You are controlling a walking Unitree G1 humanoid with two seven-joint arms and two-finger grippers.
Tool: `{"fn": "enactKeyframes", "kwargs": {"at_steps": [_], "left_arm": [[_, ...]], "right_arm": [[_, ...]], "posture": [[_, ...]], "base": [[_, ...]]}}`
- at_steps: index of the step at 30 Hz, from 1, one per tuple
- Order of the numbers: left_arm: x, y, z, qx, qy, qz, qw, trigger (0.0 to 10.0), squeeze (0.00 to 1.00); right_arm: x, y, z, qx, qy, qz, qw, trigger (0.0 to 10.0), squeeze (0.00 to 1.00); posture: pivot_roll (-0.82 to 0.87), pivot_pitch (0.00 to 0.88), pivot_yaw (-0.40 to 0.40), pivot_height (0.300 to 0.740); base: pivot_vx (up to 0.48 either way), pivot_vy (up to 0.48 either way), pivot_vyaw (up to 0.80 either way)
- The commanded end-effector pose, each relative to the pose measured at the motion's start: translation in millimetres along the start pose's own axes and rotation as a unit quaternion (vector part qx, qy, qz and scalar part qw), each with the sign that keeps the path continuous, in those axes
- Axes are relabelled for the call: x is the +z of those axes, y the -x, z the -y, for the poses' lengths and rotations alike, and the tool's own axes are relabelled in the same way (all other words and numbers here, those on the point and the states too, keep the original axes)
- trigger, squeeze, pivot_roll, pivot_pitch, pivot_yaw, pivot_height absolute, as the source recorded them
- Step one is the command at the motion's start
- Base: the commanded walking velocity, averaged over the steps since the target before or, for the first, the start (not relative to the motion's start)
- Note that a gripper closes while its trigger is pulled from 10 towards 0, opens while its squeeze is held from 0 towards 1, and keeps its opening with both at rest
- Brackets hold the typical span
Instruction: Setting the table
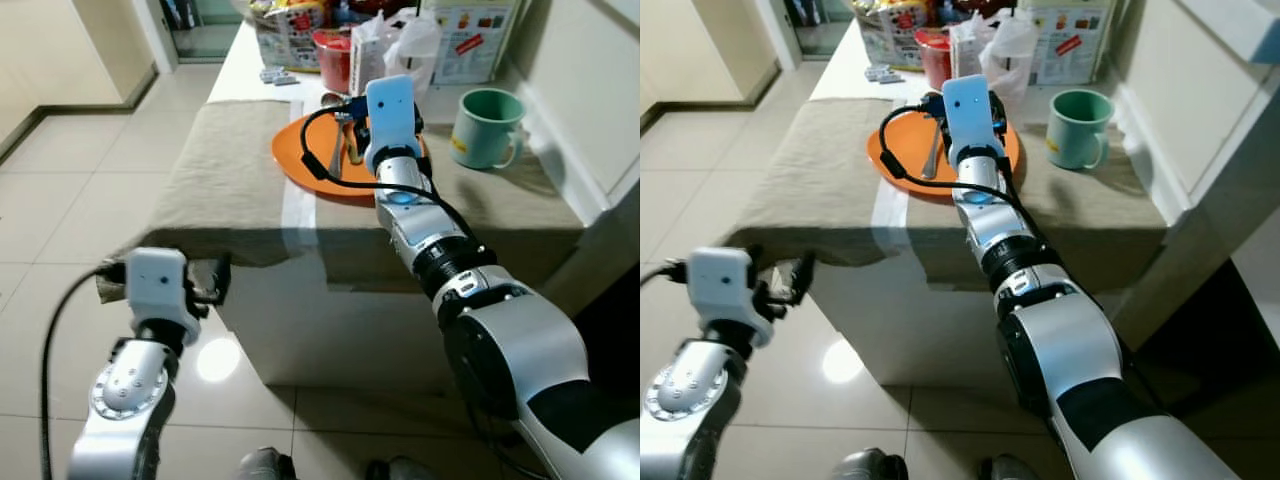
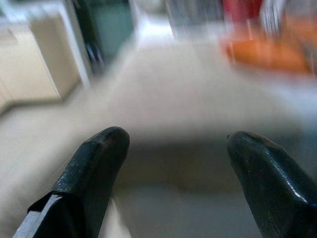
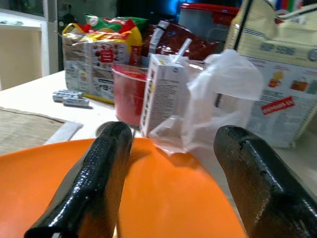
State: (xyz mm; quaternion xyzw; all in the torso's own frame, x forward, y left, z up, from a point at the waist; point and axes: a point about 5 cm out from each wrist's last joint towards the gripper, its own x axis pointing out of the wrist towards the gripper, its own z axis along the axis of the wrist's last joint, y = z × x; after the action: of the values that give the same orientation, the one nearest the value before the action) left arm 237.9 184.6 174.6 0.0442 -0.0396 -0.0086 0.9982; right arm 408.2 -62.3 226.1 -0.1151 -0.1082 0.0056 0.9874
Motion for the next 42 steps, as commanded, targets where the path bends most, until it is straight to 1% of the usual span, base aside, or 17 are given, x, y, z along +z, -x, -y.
{"fn": "enactKeyframes", "kwargs": {"at_steps": [1,2,3,4,5,6,7,8,9,13,15,19,23,25,31,42], "left_arm": [[31,-3.2,-11.7,0.025,-0.011,0.063,0.998,10.0,0.0],[44,-7.8,-13.8,0.028,-0.017,0.09,0.995,10.0,0.0],[58,-12.5,-12.0,0.019,-0.032,0.122,0.992,10.0,0.0],[58,-12.5,-12.0,0.019,-0.032,0.122,0.992,10.0,0.0],[69,-15.0,-7.4,0.01,-0.036,0.142,0.989,10.0,0.0],[71,-15.6,-4.5,0.001,-0.032,0.144,0.989,10.0,0.0],[71,-15.6,-4.5,0.001,-0.032,0.144,0.989,10.0,0.0],[70,-15.1,2.0,-0.02,-0.03,0.135,0.99,10.0,0.0],[65,-14.8,5.1,-0.029,-0.023,0.122,0.992,10.0,0.0],[49,-13.8,11.1,-0.044,-0.007,0.075,0.996,10.0,0.0],[45,-13.4,14.1,-0.053,-0.002,0.062,0.997,10.0,0.0],[48,-13.2,16.1,-0.06,-0.007,0.064,0.996,10.0,0.0],[50,-13.7,16.6,-0.061,-0.007,0.066,0.996,10.0,0.0],[52,-13.9,18.5,-0.069,-0.017,0.07,0.995,10.0,0.0],[52,-12.0,22.8,-0.083,-0.028,0.073,0.993,10.0,0.0],[52,-11.7,28.1,-0.1,-0.037,0.074,0.992,10.0,0.0]], "right_arm": [[10,-1.9,-2.9,0.004,-0.001,0.02,1.0,10.0,0.0],[8,-1.6,-2.8,0.003,-0.001,0.018,1.0,10.0,0.0],[7,-0.8,-3.6,0.004,-0.002,0.015,1.0,10.0,0.0],[7,-0.8,-3.6,0.004,-0.002,0.015,1.0,10.0,0.0],[7,-0.2,-5.4,0.006,0.0,0.015,1.0,10.0,0.0],[6,0.1,-6.2,0.006,0.0,0.016,1.0,10.0,0.0],[6,0.1,-6.2,0.006,0.0,0.016,1.0,10.0,0.0],[6,0.5,-7.2,0.007,0.0,0.014,1.0,10.0,0.0],[6,0.5,-7.1,0.006,0.0,0.014,1.0,10.0,0.0],[6,-0.2,-4.1,0.0,0.001,0.014,1.0,10.0,0.0],[6,-1.1,-1.5,-0.005,0.004,0.016,1.0,10.0,0.0],[9,-2.8,3.3,-0.014,0.009,0.023,1.0,10.0,0.0],[10,-2.8,3.9,-0.017,0.011,0.026,0.999,10.0,0.0],[10,-2.7,4.0,-0.018,0.014,0.028,0.999,10.0,0.0],[8,-2.2,4.2,-0.02,0.021,0.027,0.999,10.0,0.0],[6,-1.1,1.9,-0.019,0.025,0.024,0.999,10.0,0.0]], "posture": [[0.06,0.076,0.067,0.74],[0.06,0.073,0.067,0.74],[0.06,0.069,0.069,0.74],[0.06,0.069,0.069,0.74],[0.06,0.066,0.069,0.74],[0.06,0.064,0.07,0.74],[0.06,0.064,0.07,0.74],[0.06,0.062,0.072,0.74],[0.06,0.062,0.073,0.74],[0.06,0.058,0.074,0.74],[0.05,0.057,0.074,0.74],[0.05,0.058,0.073,0.74],[0.05,0.06,0.073,0.74],[0.05,0.061,0.072,0.74],[0.05,0.065,0.073,0.74],[0.04,0.073,0.075,0.74]], "base": [[0.0,0.0,0.0],[0.0,0.0,0.0],[0.0,0.0,0.0],[0.0,0.0,0.0],[0.0,0.0,0.0],[0.0,0.0,0.0],[0.0,0.0,0.0],[0.0,0.0,0.0],[0.0,0.0,0.0],[0.0,0.0,0.0],[0.0,0.0,0.0],[0.0,0.0,0.0],[0.0,0.0,0.0],[0.251,0.0,0.0],[0.48,0.0,0.0],[0.48,0.0,0.0]]}}
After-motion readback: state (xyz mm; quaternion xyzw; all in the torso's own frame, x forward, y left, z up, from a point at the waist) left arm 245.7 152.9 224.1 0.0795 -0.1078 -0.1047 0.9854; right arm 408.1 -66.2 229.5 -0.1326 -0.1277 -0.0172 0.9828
